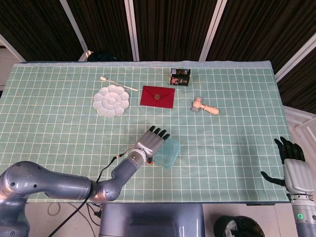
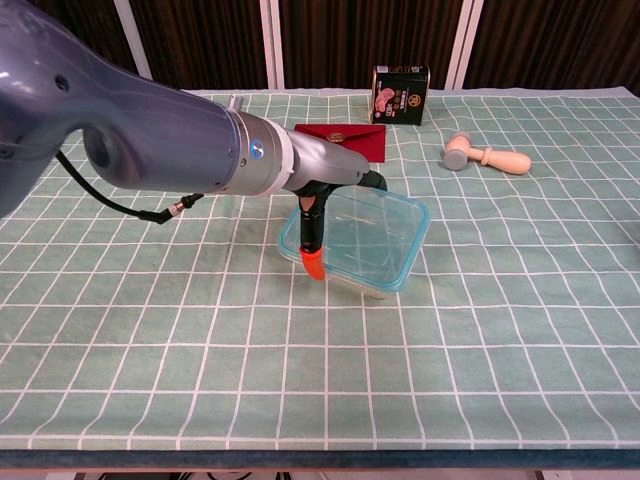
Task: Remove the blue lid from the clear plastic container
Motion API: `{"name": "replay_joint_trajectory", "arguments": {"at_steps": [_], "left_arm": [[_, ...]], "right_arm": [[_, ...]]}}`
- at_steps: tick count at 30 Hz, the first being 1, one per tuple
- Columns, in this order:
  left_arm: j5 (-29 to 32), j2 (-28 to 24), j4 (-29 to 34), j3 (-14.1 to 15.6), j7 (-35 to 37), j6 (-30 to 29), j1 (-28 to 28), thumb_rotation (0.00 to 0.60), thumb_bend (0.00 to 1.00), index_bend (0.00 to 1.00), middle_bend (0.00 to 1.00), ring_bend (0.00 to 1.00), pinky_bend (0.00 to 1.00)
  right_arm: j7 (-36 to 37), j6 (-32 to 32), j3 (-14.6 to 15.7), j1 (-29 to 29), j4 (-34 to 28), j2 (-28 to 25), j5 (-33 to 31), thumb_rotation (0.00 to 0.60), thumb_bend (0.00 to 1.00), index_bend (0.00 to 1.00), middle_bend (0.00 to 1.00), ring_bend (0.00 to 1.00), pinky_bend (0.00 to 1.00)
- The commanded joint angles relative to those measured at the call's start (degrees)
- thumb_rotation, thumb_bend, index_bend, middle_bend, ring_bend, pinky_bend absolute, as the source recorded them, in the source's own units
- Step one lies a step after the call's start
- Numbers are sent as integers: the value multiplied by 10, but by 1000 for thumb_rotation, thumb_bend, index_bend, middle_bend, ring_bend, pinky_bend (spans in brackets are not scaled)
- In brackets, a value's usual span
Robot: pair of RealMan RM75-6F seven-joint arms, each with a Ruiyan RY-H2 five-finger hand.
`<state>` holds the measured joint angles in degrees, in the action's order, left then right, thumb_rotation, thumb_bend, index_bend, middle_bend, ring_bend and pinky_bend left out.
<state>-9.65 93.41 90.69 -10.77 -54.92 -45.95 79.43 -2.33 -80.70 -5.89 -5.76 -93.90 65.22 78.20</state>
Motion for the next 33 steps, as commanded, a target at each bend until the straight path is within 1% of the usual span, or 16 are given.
{"name": "replay_joint_trajectory", "arguments": {"at_steps": [1, 7, 14, 16, 18, 19, 21, 23, 26, 33], "left_arm": [[6, 8, -13, 8, 8, 8, 10, 600, 0, 0, 0, 0, 52], [-22, 13, -27, 24, 26, 10, 16, 600, 0, 0, 0, 0, 148], [-42, 6, -28, 36, 48, 8, 17, 600, 2, 1, 3, 9, 165], [-46, 5, -27, 39, 52, 6, 17, 600, 40, 21, 34, 54, 213], [-60, 7, -28, 44, 57, -1, 14, 600, 107, 69, 102, 123, 280], [-71, 8, -29, 47, 60, -5, 12, 600, 134, 106, 147, 161, 311], [-94, 11, -31, 52, 67, -11, 7, 600, 155, 176, 213, 220, 351], [-122, 11, -32, 58, 74, -13, 0, 600, 168, 201, 236, 238, 361], [-154, 8, -33, 66, 84, -14, -7, 600, 188, 209, 249, 239, 361], [-178, -6, -24, 64, 113, -8, -20, 600, 203, 213, 257, 239, 361]], "right_arm": [[1, 1, 0, 0, -1, -1, 0, 600, 260, 0, 0, 0, 0], [2, 1, 0, 0, -4, -1, 1, 600, 259, 0, 0, 0, 0], [3, 0, 1, 1, -6, -1, 3, 600, 260, 0, 0, 0, 0], [3, 0, 1, 1, -6, -1, 3, 600, 260, 0, 0, 0, 0], [3, -1, 2, 2, -7, -1, 5, 600, 260, 0, 0, 0, 0], [3, -2, 2, 2, -7, -1, 5, 600, 260, 0, 0, 0, 0], [3, -3, 2, 2, -8, -1, 7, 600, 259, 0, 0, 0, 0], [4, -4, 2, 2, -10, -1, 10, 600, 259, 0, 0, 0, 0], [3, -6, 1, 1, -14, -3, 12, 600, 259, 0, 0, 0, 0], [-1, -15, -6, -3, -31, -5, 21, 600, 260, 0, 0, 0, 0]]}}
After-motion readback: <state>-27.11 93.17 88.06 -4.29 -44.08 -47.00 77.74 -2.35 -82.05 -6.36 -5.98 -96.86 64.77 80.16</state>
